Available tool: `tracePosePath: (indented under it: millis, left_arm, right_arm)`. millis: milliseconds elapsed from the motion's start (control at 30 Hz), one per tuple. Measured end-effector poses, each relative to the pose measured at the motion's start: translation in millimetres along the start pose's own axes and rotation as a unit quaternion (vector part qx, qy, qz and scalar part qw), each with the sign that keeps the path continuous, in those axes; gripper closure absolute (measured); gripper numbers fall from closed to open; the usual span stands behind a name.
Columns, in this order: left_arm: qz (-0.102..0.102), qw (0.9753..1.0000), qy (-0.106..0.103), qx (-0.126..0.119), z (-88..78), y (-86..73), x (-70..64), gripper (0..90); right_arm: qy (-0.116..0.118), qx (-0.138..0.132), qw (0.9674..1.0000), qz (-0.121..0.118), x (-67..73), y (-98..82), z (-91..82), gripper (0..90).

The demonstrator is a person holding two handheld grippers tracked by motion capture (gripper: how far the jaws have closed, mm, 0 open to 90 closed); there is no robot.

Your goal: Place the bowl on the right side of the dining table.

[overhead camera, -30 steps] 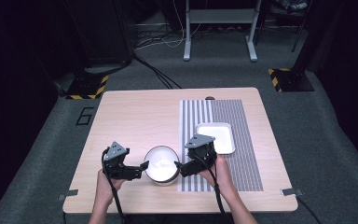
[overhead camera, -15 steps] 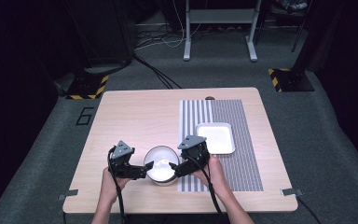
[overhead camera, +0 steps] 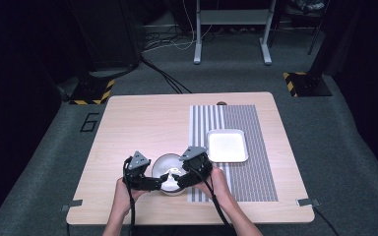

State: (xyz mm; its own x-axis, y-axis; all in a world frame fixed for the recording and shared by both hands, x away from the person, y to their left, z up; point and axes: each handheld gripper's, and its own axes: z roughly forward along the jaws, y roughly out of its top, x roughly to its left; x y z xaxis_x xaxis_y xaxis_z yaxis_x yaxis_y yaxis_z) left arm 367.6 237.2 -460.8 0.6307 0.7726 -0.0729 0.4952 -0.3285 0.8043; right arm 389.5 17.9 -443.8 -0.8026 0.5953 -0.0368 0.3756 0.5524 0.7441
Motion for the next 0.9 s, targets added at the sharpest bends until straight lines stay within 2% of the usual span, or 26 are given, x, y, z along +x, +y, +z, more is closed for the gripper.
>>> tracePosePath:
  millis: [133,200,233,333,433,567,667,900]
  left_arm:
    - [0.004,1.0,-0.001,0.007,4.2,-3.2,-1.6,15.7]
    - [0.006,0.9999,-0.001,0.009,5.6,-4.9,-1.9,19.3]
    - [0.001,0.9999,-0.009,0.006,5.8,-5.9,-1.4,19.7]
    - [-0.001,0.9999,-0.013,0.002,5.5,-6.3,-1.2,21.1]
    - [0.005,0.9999,-0.016,0.0,5.4,-6.4,-3.1,24.8]
    - [0.012,0.9998,-0.014,-0.001,5.7,-7.1,-6.1,31.3]
    - [0.01,0.9999,-0.005,-0.006,6.5,-7.2,-7.5,34.4]
    - [0.017,0.9997,0.018,-0.003,7.8,-6.7,-11.1,40.2]
  right_arm:
    - [-0.013,0.009,0.9997,0.017,1.7,-3.2,7.9,21.6]
    - [-0.016,0.006,0.9997,0.015,1.0,-5.3,10.7,23.9]
    - [-0.014,0.008,0.9997,0.021,0.9,-6.4,11.5,24.7]
    - [-0.004,0.003,0.9996,0.026,-1.1,-8.8,13.3,30.5]
    - [0.001,0.001,0.9996,0.027,-1.0,-10.8,14.9,36.8]
    - [0.004,0.004,0.9997,0.025,-1.6,-12.6,17.4,40.0]
    - [0.003,-0.001,0.9994,0.035,-1.3,-13.6,17.2,41.6]
    - [0.006,-0.005,0.9993,0.038,-4.6,-14.0,17.6,44.8]
